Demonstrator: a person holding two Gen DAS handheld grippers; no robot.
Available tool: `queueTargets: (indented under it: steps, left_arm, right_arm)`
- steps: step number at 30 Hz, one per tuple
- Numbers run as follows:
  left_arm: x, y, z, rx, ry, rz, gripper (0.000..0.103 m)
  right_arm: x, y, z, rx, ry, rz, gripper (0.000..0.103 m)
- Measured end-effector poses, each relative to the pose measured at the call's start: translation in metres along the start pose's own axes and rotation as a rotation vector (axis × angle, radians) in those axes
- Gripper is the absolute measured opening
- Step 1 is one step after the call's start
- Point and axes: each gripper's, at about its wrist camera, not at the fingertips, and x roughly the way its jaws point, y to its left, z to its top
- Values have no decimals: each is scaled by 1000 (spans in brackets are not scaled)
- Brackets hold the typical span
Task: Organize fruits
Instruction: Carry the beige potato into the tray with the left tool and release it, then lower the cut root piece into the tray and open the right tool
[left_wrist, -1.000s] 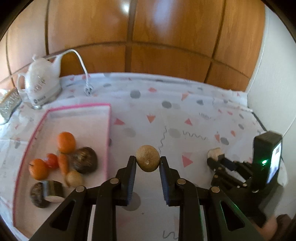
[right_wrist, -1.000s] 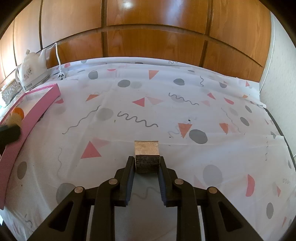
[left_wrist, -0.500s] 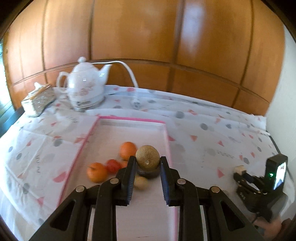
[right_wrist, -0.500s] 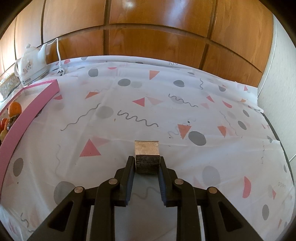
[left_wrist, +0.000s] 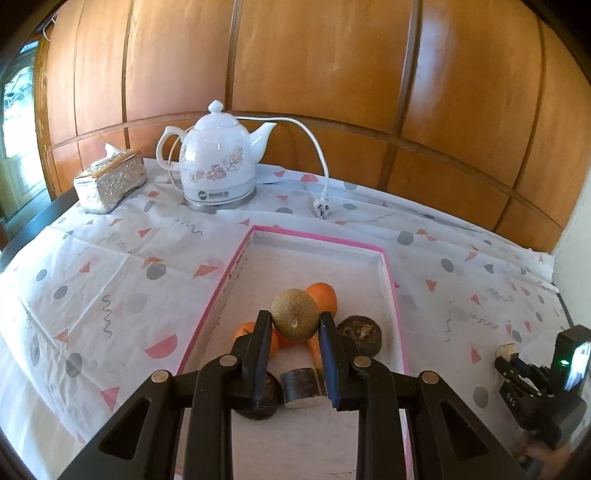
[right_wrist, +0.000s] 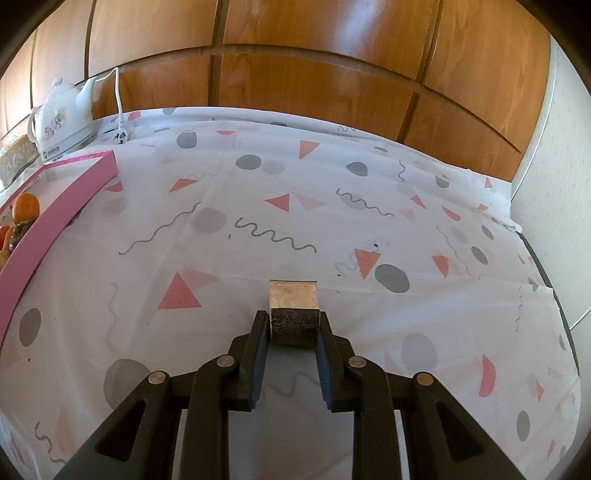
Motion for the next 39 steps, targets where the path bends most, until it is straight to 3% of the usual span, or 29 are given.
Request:
queueTargets:
  steps: [8,11,13,33,39]
  left_arm:
    - [41,11,-13,-12,93,47,26]
    - [47,14,-18,-20,109,59,31]
    - [44,14,-18,-27,104,57,39]
    - [5,5,-25,-10,68,30,52]
    - [3,12,-30,-22,73,42,52]
  right_arm:
    - [0,1,0,-5,0,-7,24]
    - [0,1,0,-5,0,-6,24]
    - [0,1,0,-4,0,-5,24]
    - [-2,0,1,5,2,-5,24]
    - [-10,15,7,-4,10,86,24]
